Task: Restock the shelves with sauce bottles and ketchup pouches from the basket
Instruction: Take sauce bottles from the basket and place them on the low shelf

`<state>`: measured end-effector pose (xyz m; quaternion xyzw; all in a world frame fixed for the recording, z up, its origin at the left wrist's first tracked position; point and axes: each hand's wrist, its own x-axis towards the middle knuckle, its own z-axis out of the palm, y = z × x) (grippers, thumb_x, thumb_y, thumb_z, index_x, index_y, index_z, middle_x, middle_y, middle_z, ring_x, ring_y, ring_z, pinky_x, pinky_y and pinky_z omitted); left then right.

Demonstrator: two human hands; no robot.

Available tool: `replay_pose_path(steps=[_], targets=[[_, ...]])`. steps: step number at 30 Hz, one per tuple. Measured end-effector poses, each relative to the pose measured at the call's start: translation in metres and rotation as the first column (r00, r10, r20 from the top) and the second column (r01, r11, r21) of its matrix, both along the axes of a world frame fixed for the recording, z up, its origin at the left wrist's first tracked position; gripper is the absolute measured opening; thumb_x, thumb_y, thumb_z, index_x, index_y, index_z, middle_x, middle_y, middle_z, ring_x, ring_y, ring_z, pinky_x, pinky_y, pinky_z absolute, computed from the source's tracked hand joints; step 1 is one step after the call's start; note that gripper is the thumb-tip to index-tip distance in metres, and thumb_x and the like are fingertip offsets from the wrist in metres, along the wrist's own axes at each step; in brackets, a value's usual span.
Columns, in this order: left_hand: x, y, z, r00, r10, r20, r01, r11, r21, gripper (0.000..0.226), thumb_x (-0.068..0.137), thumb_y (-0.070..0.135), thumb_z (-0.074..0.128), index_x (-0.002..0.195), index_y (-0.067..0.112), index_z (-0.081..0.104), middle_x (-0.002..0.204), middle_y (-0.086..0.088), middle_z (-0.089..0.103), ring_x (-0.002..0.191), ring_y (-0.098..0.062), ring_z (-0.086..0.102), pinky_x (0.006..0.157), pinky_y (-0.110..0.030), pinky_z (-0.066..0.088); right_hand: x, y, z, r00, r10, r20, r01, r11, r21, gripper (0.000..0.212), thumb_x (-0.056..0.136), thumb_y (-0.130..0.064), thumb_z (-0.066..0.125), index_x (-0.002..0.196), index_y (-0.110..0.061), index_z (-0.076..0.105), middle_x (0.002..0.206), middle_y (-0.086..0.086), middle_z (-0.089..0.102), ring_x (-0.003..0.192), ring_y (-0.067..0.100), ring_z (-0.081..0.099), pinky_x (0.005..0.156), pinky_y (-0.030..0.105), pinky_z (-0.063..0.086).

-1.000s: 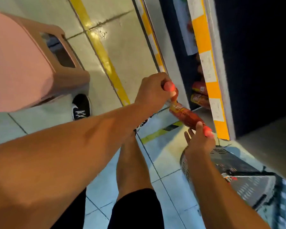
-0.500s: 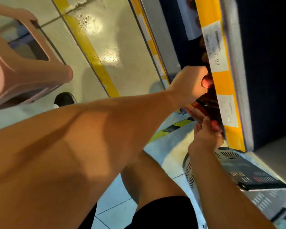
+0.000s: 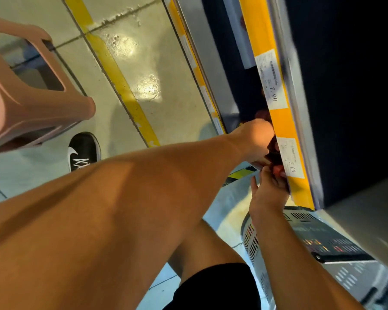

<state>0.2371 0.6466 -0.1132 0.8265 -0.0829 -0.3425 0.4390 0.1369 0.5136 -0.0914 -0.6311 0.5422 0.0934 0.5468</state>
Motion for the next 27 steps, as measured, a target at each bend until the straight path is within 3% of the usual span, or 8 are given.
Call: replay_pose_path(steps=[3,5,8,11,13,19,24,27], targets=[[-0.008,0.015,0.013,0.996,-0.023,-0.091,0.020,0.999,-0.037,0.015,0.095,0.015,0.064,0.110,0.016,0.062,0.117,-0.002,0.064,0.111,-0.024,0.062,0.094,-0.036,0.052,0.002,0.004,0.013,0.998,0.051,-0.041,-0.046,0.993,0.112,0.019,0.108,-0.014,0.043,0.111,-0.023,0.059,0.120,0.008,0.063,0.119,0.023,0.059,0.109,0.047,0.046],[-0.017,0.026,0.020,0.995,0.013,-0.098,-0.020,0.997,-0.074,0.019,0.096,0.013,0.062,0.114,0.019,0.064,0.116,-0.001,0.067,0.108,-0.023,0.063,0.094,-0.038,0.053,-0.001,0.005,0.021,0.998,0.003,-0.069,0.010,0.983,0.183,0.026,0.110,-0.016,0.036,0.125,-0.019,0.057,0.134,0.015,0.059,0.129,0.030,0.054,0.109,0.047,0.043],[-0.036,0.050,0.038,0.993,0.043,-0.109,-0.053,0.995,-0.089,0.031,0.097,0.009,0.058,0.126,0.019,0.067,0.119,-0.004,0.068,0.109,-0.023,0.063,0.094,-0.038,0.052,-0.008,0.023,0.039,0.982,0.070,-0.176,-0.043,0.987,0.152,0.026,0.109,-0.014,0.044,0.133,-0.018,0.054,0.129,0.016,0.059,0.130,0.032,0.053,0.110,0.049,0.045],[-0.067,0.086,0.061,0.983,0.096,-0.157,-0.104,0.994,-0.044,0.037,0.100,0.011,0.056,0.135,0.016,0.063,0.128,-0.009,0.067,0.117,-0.026,0.061,0.091,-0.031,0.046,-0.019,0.048,0.067,0.955,0.172,-0.242,-0.149,0.983,0.111,0.059,0.103,-0.006,0.059,0.155,-0.019,0.036,0.132,0.014,0.060,0.126,0.033,0.060,0.097,0.046,0.054],[-0.091,0.115,0.079,0.970,0.148,-0.194,-0.151,0.988,-0.004,0.037,0.103,0.018,0.056,0.139,0.013,0.061,0.137,-0.010,0.063,0.126,-0.028,0.057,0.093,-0.028,0.040,-0.028,0.065,0.088,0.925,0.259,-0.279,-0.231,0.964,0.130,0.064,0.100,-0.008,0.063,0.156,-0.021,0.034,0.121,0.007,0.064,0.121,0.030,0.063,0.094,0.045,0.056],[-0.145,0.214,0.151,0.907,0.292,-0.303,-0.277,0.956,0.093,0.037,0.103,0.031,0.059,0.137,0.017,0.064,0.137,-0.007,0.064,0.126,-0.026,0.059,0.096,-0.027,0.042,-0.052,0.121,0.163,0.714,0.602,-0.358,-0.577,0.795,0.187,0.044,0.096,-0.011,0.064,0.137,-0.019,0.052,0.114,0.008,0.067,0.101,0.025,0.067,0.083,0.040,0.058],[-0.171,0.301,0.222,0.939,0.214,-0.268,-0.199,0.976,0.084,0.041,0.100,0.030,0.064,0.139,0.016,0.062,0.141,-0.006,0.062,0.130,-0.024,0.058,0.105,-0.033,0.045,-0.076,0.172,0.227,0.570,0.747,-0.342,-0.713,0.657,0.246,0.034,0.099,-0.009,0.060,0.133,-0.014,0.059,0.113,0.010,0.066,0.098,0.030,0.066,0.083,0.040,0.055],[-0.184,0.349,0.267,0.946,0.197,-0.257,-0.168,0.977,0.130,0.041,0.100,0.029,0.064,0.140,0.020,0.060,0.142,-0.003,0.061,0.126,-0.021,0.059,0.104,-0.033,0.046,-0.091,0.204,0.263,0.485,0.824,-0.294,-0.805,0.552,0.219,0.023,0.098,-0.010,0.065,0.120,-0.016,0.064,0.095,-0.002,0.066,0.080,0.011,0.062,0.073,0.026,0.049]])
